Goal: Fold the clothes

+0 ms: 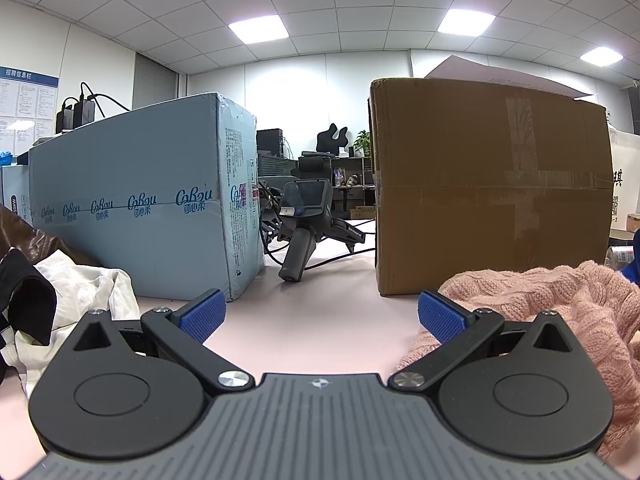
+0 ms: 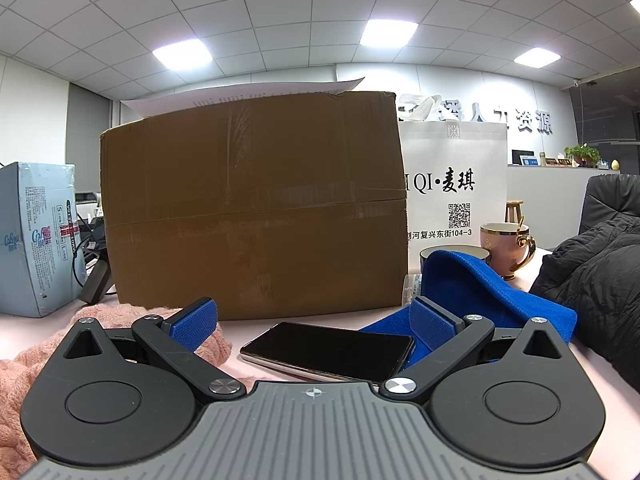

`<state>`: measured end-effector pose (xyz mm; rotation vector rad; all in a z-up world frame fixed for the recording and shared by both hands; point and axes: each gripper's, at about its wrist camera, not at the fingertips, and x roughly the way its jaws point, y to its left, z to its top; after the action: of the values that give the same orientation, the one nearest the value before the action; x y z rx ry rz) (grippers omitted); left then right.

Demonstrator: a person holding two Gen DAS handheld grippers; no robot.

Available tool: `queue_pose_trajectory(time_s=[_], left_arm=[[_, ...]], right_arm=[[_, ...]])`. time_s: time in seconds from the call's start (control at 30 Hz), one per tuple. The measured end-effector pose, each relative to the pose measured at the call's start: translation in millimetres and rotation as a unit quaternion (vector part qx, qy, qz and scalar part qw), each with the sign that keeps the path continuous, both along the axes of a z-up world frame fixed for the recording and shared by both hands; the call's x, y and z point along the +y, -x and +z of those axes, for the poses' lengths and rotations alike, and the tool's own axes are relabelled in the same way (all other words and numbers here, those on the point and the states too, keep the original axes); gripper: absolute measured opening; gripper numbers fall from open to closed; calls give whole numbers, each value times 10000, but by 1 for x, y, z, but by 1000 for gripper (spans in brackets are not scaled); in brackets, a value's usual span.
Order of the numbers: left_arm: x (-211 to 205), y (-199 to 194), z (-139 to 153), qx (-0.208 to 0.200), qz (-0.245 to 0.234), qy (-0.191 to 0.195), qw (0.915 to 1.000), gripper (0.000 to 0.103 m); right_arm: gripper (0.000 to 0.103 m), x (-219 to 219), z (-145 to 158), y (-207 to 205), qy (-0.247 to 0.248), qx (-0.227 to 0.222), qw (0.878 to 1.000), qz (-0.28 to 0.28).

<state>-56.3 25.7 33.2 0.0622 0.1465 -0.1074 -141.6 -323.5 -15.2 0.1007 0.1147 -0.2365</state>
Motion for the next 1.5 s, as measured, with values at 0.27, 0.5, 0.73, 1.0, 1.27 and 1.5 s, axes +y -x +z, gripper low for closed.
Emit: queue_pose_trajectory(time_s=[0.27,0.5,0.73,1.0,1.27,1.5], left_arm=[[-1,-1,0,-1,-5,-7,10000,103],[1,-2,-1,-3,-13,-1,10000,103],[2,-2,-1,-3,-15,2,10000,103],[2,-3,-1,0,-14,-1,10000,103],[0,1,-1,-10,-24,-10,10000,103],[1,1,-1,-2,-34,-10,10000,103]], right_arm=[[103,1,0,1,3,-2,10000,-6],[103,3,0,0,7,-2,10000,-17],[103,2,0,0,1,2,10000,-6],[103,2,0,0,5,16,10000,-1],[103,3,-1,2,8,15,10000,-1],[103,2,-1,3,-4,26,10000,2]])
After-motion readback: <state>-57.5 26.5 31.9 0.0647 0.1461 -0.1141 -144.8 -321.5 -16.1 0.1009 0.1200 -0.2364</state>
